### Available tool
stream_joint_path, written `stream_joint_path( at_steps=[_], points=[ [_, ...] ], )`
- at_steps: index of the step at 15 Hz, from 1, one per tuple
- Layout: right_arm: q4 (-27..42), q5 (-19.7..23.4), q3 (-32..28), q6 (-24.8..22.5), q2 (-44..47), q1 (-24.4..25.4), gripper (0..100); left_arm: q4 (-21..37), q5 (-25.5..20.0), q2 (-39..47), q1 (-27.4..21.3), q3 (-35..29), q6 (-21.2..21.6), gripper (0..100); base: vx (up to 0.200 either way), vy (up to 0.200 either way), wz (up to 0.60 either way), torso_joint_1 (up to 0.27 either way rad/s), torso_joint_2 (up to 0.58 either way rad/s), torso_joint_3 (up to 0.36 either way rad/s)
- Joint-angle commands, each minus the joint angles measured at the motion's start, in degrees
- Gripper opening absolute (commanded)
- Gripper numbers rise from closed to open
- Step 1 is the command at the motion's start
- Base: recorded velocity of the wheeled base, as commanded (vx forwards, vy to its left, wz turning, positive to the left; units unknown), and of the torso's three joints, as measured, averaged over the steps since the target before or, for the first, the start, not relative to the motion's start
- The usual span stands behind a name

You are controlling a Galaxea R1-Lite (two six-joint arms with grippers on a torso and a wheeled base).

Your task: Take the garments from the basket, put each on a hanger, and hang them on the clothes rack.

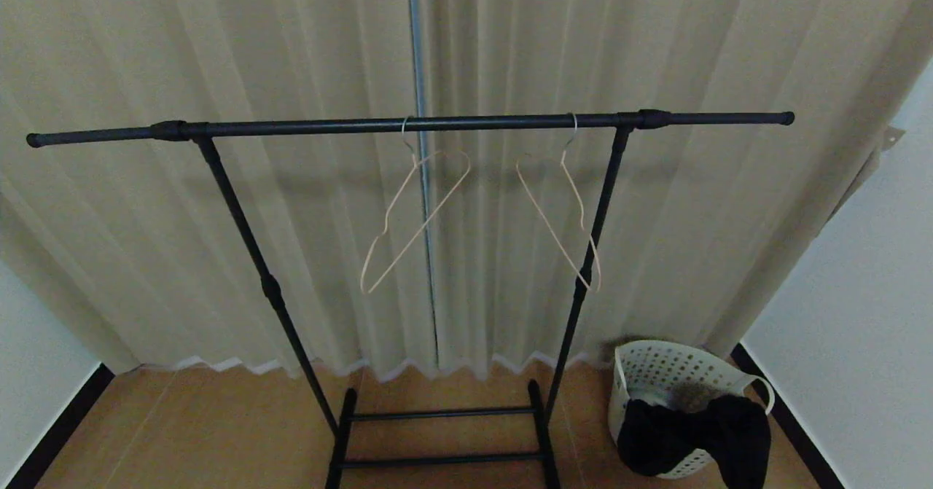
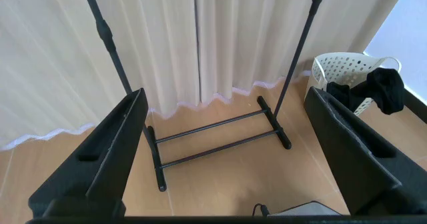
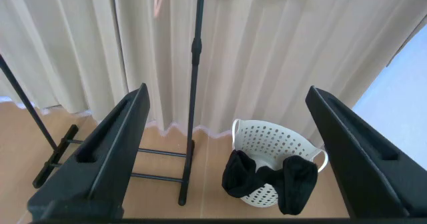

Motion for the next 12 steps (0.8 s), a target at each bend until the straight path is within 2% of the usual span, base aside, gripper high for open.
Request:
stream_joint_path(
  at_steps=[1, 12],
  points=[
    [0.00, 0.11, 0.00, -0.03, 0.08, 0.01, 100, -0.01, 0.00, -0.02, 0.01, 0.00, 0.00, 100, 0.000, 0.000, 0.00, 0.000, 0.00, 0.000],
    [0.00, -0.16, 0.00, 0.23, 0.08, 0.01, 100, -0.01, 0.00, -0.02, 0.01, 0.00, 0.00, 100, 0.000, 0.000, 0.00, 0.000, 0.00, 0.000]
  ],
)
